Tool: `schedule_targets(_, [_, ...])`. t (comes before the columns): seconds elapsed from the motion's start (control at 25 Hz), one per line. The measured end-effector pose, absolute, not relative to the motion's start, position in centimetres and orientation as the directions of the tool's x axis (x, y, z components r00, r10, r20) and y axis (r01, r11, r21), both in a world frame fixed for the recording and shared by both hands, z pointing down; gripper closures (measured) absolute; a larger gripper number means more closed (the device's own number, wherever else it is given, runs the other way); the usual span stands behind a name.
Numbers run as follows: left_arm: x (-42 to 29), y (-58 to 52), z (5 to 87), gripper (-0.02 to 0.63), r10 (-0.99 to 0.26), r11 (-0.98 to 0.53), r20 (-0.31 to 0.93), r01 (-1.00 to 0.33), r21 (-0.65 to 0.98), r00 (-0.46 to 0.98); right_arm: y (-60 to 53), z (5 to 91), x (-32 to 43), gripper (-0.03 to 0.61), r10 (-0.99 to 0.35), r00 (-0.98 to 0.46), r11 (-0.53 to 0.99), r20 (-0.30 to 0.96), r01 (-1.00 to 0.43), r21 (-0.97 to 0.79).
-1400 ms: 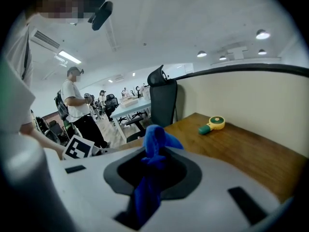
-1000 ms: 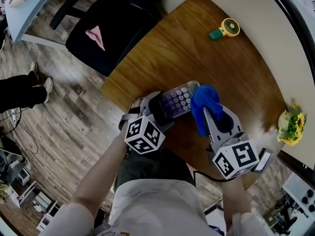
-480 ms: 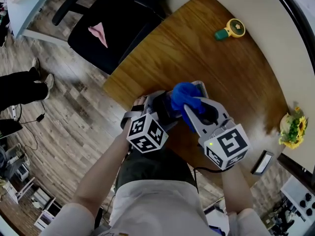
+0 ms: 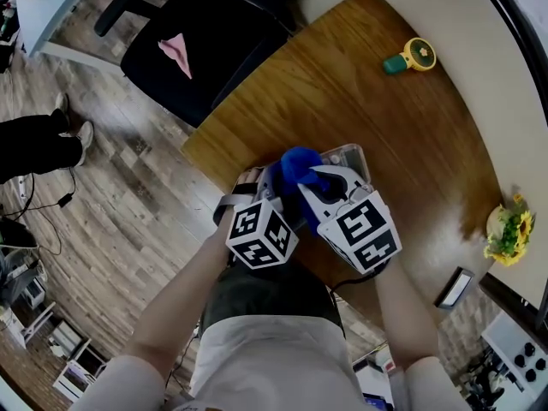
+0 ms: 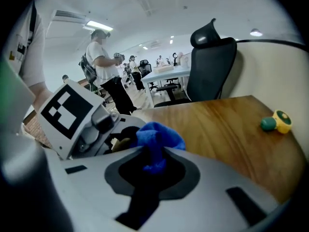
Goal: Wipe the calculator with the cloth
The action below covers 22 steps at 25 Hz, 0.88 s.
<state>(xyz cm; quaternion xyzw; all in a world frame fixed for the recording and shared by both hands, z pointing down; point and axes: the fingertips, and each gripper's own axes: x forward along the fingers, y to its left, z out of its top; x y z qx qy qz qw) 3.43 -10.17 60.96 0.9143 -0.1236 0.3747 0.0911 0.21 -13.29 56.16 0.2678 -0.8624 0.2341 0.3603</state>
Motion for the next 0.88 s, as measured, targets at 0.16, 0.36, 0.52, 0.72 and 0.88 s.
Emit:
schedule_targets(0.16, [3.3, -10.2, 61.0, 0.172, -0.158, -0.954, 0.707, -0.292, 0.071, 0.689, -13.9, 56.5, 1.3, 0.52, -0.311, -0.559, 0.731, 0.768, -0.658, -0.182])
schedule_targets(0.36, [3.5, -10.2, 60.9, 0.172, -0.154, -0.954, 0.707, -0.29, 0.076, 0.691, -15.0, 56.3, 5.2, 0.52, -0.386, -0.484, 0.645, 0.785, -0.75, -0.145])
schedule_targets(0.52, [3.4, -10.2, 60.9, 0.172, -0.158, -0.954, 0.705, -0.291, 0.072, 0.691, -16.1, 56.9, 10.1, 0.523, -0.44, -0.366, 0.589, 0.82, -0.807, -0.045])
schedule_targets(0.72, [3.4, -10.2, 60.9, 0.172, -0.157, -0.954, 0.705, -0.291, 0.072, 0.691, -17.7, 55.0, 14.1, 0.528, -0.525, -0.256, 0.495, 0.812, -0.868, 0.046])
schedule_targets(0.88, [3.5, -10.2, 60.9, 0.172, -0.155, -0.954, 0.706, -0.29, 0.074, 0.691, -18.4, 50.6, 13.8, 0.526, -0.648, -0.259, 0.429, 0.716, -0.901, 0.063])
